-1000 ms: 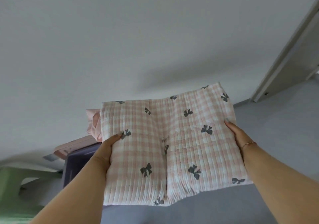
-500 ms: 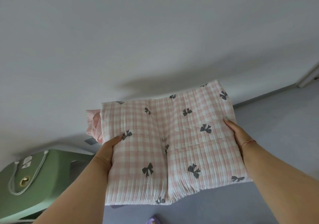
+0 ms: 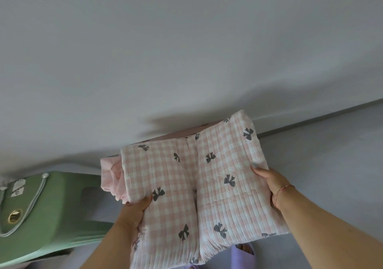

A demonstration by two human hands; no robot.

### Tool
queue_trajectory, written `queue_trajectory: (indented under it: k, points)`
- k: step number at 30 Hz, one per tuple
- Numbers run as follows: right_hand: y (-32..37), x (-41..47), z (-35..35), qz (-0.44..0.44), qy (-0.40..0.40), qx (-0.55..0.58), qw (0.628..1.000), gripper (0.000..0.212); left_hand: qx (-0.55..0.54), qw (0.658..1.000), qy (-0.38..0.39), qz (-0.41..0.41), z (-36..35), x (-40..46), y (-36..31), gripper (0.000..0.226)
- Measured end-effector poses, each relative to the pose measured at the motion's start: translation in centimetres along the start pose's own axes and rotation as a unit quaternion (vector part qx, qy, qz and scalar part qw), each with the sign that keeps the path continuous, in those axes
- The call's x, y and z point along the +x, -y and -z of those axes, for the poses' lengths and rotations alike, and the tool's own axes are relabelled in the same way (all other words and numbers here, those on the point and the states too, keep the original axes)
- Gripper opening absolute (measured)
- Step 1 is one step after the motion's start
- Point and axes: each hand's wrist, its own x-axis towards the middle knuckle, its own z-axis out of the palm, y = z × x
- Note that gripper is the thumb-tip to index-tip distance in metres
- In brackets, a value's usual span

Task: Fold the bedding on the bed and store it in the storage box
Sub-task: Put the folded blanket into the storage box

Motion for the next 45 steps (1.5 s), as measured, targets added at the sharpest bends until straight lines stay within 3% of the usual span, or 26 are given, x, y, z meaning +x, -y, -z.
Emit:
queue_trajectory:
  k: [7,12,14,17,20,23,25,28,31,32,34,36,37,39,41,43,45]
  points:
    - [-2.5,6.3,-1.9,-0.011,-0.013,-0.030,0.999,0.039,-0.013,1.000,-0.004,0.007,-0.4,7.1,2.3,0.023]
    - [-7.7,11.8,-0.7,-0.015,-0.038,-0.031,0.999,0.093,-0.011,0.999,-0.002,0.033,0.5,12.2,4.8,0.049]
    - [-8.4,12.4,-0.5,-0.024,-0.062,-0.042,0.997,0.096,-0.016,0.999,0.000,0.040,1.1,13.9,5.7,0.044]
    - [-8.8,13.1,-0.3,-0.012,-0.103,-0.061,0.993,0.078,0.011,0.999,-0.019,0.034,1.6,15.9,6.6,0.033]
    - [-9.8,14.3,-0.3,-0.032,-0.150,-0.147,0.977,0.102,0.074,0.996,-0.042,0.015,1.2,18.0,7.7,0.040]
    - [-11.0,14.5,-0.6,-0.037,-0.170,-0.267,0.948,0.061,0.202,0.973,-0.104,0.035,0.6,19.6,9.2,0.069]
    - [-12.1,14.9,0.1,-0.016,-0.192,-0.310,0.931,0.034,0.291,0.945,-0.144,0.043,0.5,19.4,9.6,0.064]
    - [-13.9,15.3,0.0,0.004,-0.160,-0.264,0.951,0.026,0.248,0.963,-0.101,0.030,0.3,19.7,10.4,0.030]
    - [-15.8,16.4,-1.2,0.006,-0.131,-0.291,0.948,0.028,0.151,0.987,-0.034,0.040,-1.0,19.8,11.1,0.028]
    - [-15.9,16.6,-1.9,0.011,-0.134,-0.289,0.948,0.032,0.138,0.990,-0.016,0.033,-1.4,20.4,11.2,0.036]
    - [-15.4,17.0,-2.6,0.023,-0.152,-0.320,0.935,0.042,0.156,0.988,-0.016,0.003,-1.9,22.4,11.6,0.074]
    - [-14.4,17.1,-3.1,0.040,-0.153,-0.370,0.915,0.043,0.202,0.978,-0.045,-0.018,-1.7,24.7,12.4,0.115]
    - [-14.2,17.4,-3.2,0.064,-0.146,-0.390,0.907,0.044,0.232,0.970,-0.065,-0.023,-1.9,24.2,11.9,0.120]
    - [-14.0,17.9,-3.8,0.129,-0.131,-0.449,0.874,0.051,0.340,0.924,-0.143,-0.105,-2.9,22.5,11.0,0.107]
    - [-14.2,19.1,-4.6,0.168,-0.108,-0.539,0.818,0.059,0.515,0.793,-0.214,-0.248,-4.5,21.8,10.6,0.084]
    - [-14.4,20.8,-5.8,0.167,-0.071,-0.615,0.768,0.063,0.643,0.669,-0.152,-0.341,-6.1,22.7,9.9,0.072]
    - [-14.4,22.9,-7.0,0.150,-0.047,-0.656,0.738,0.062,0.708,0.607,-0.076,-0.352,-7.2,25.6,9.5,0.066]
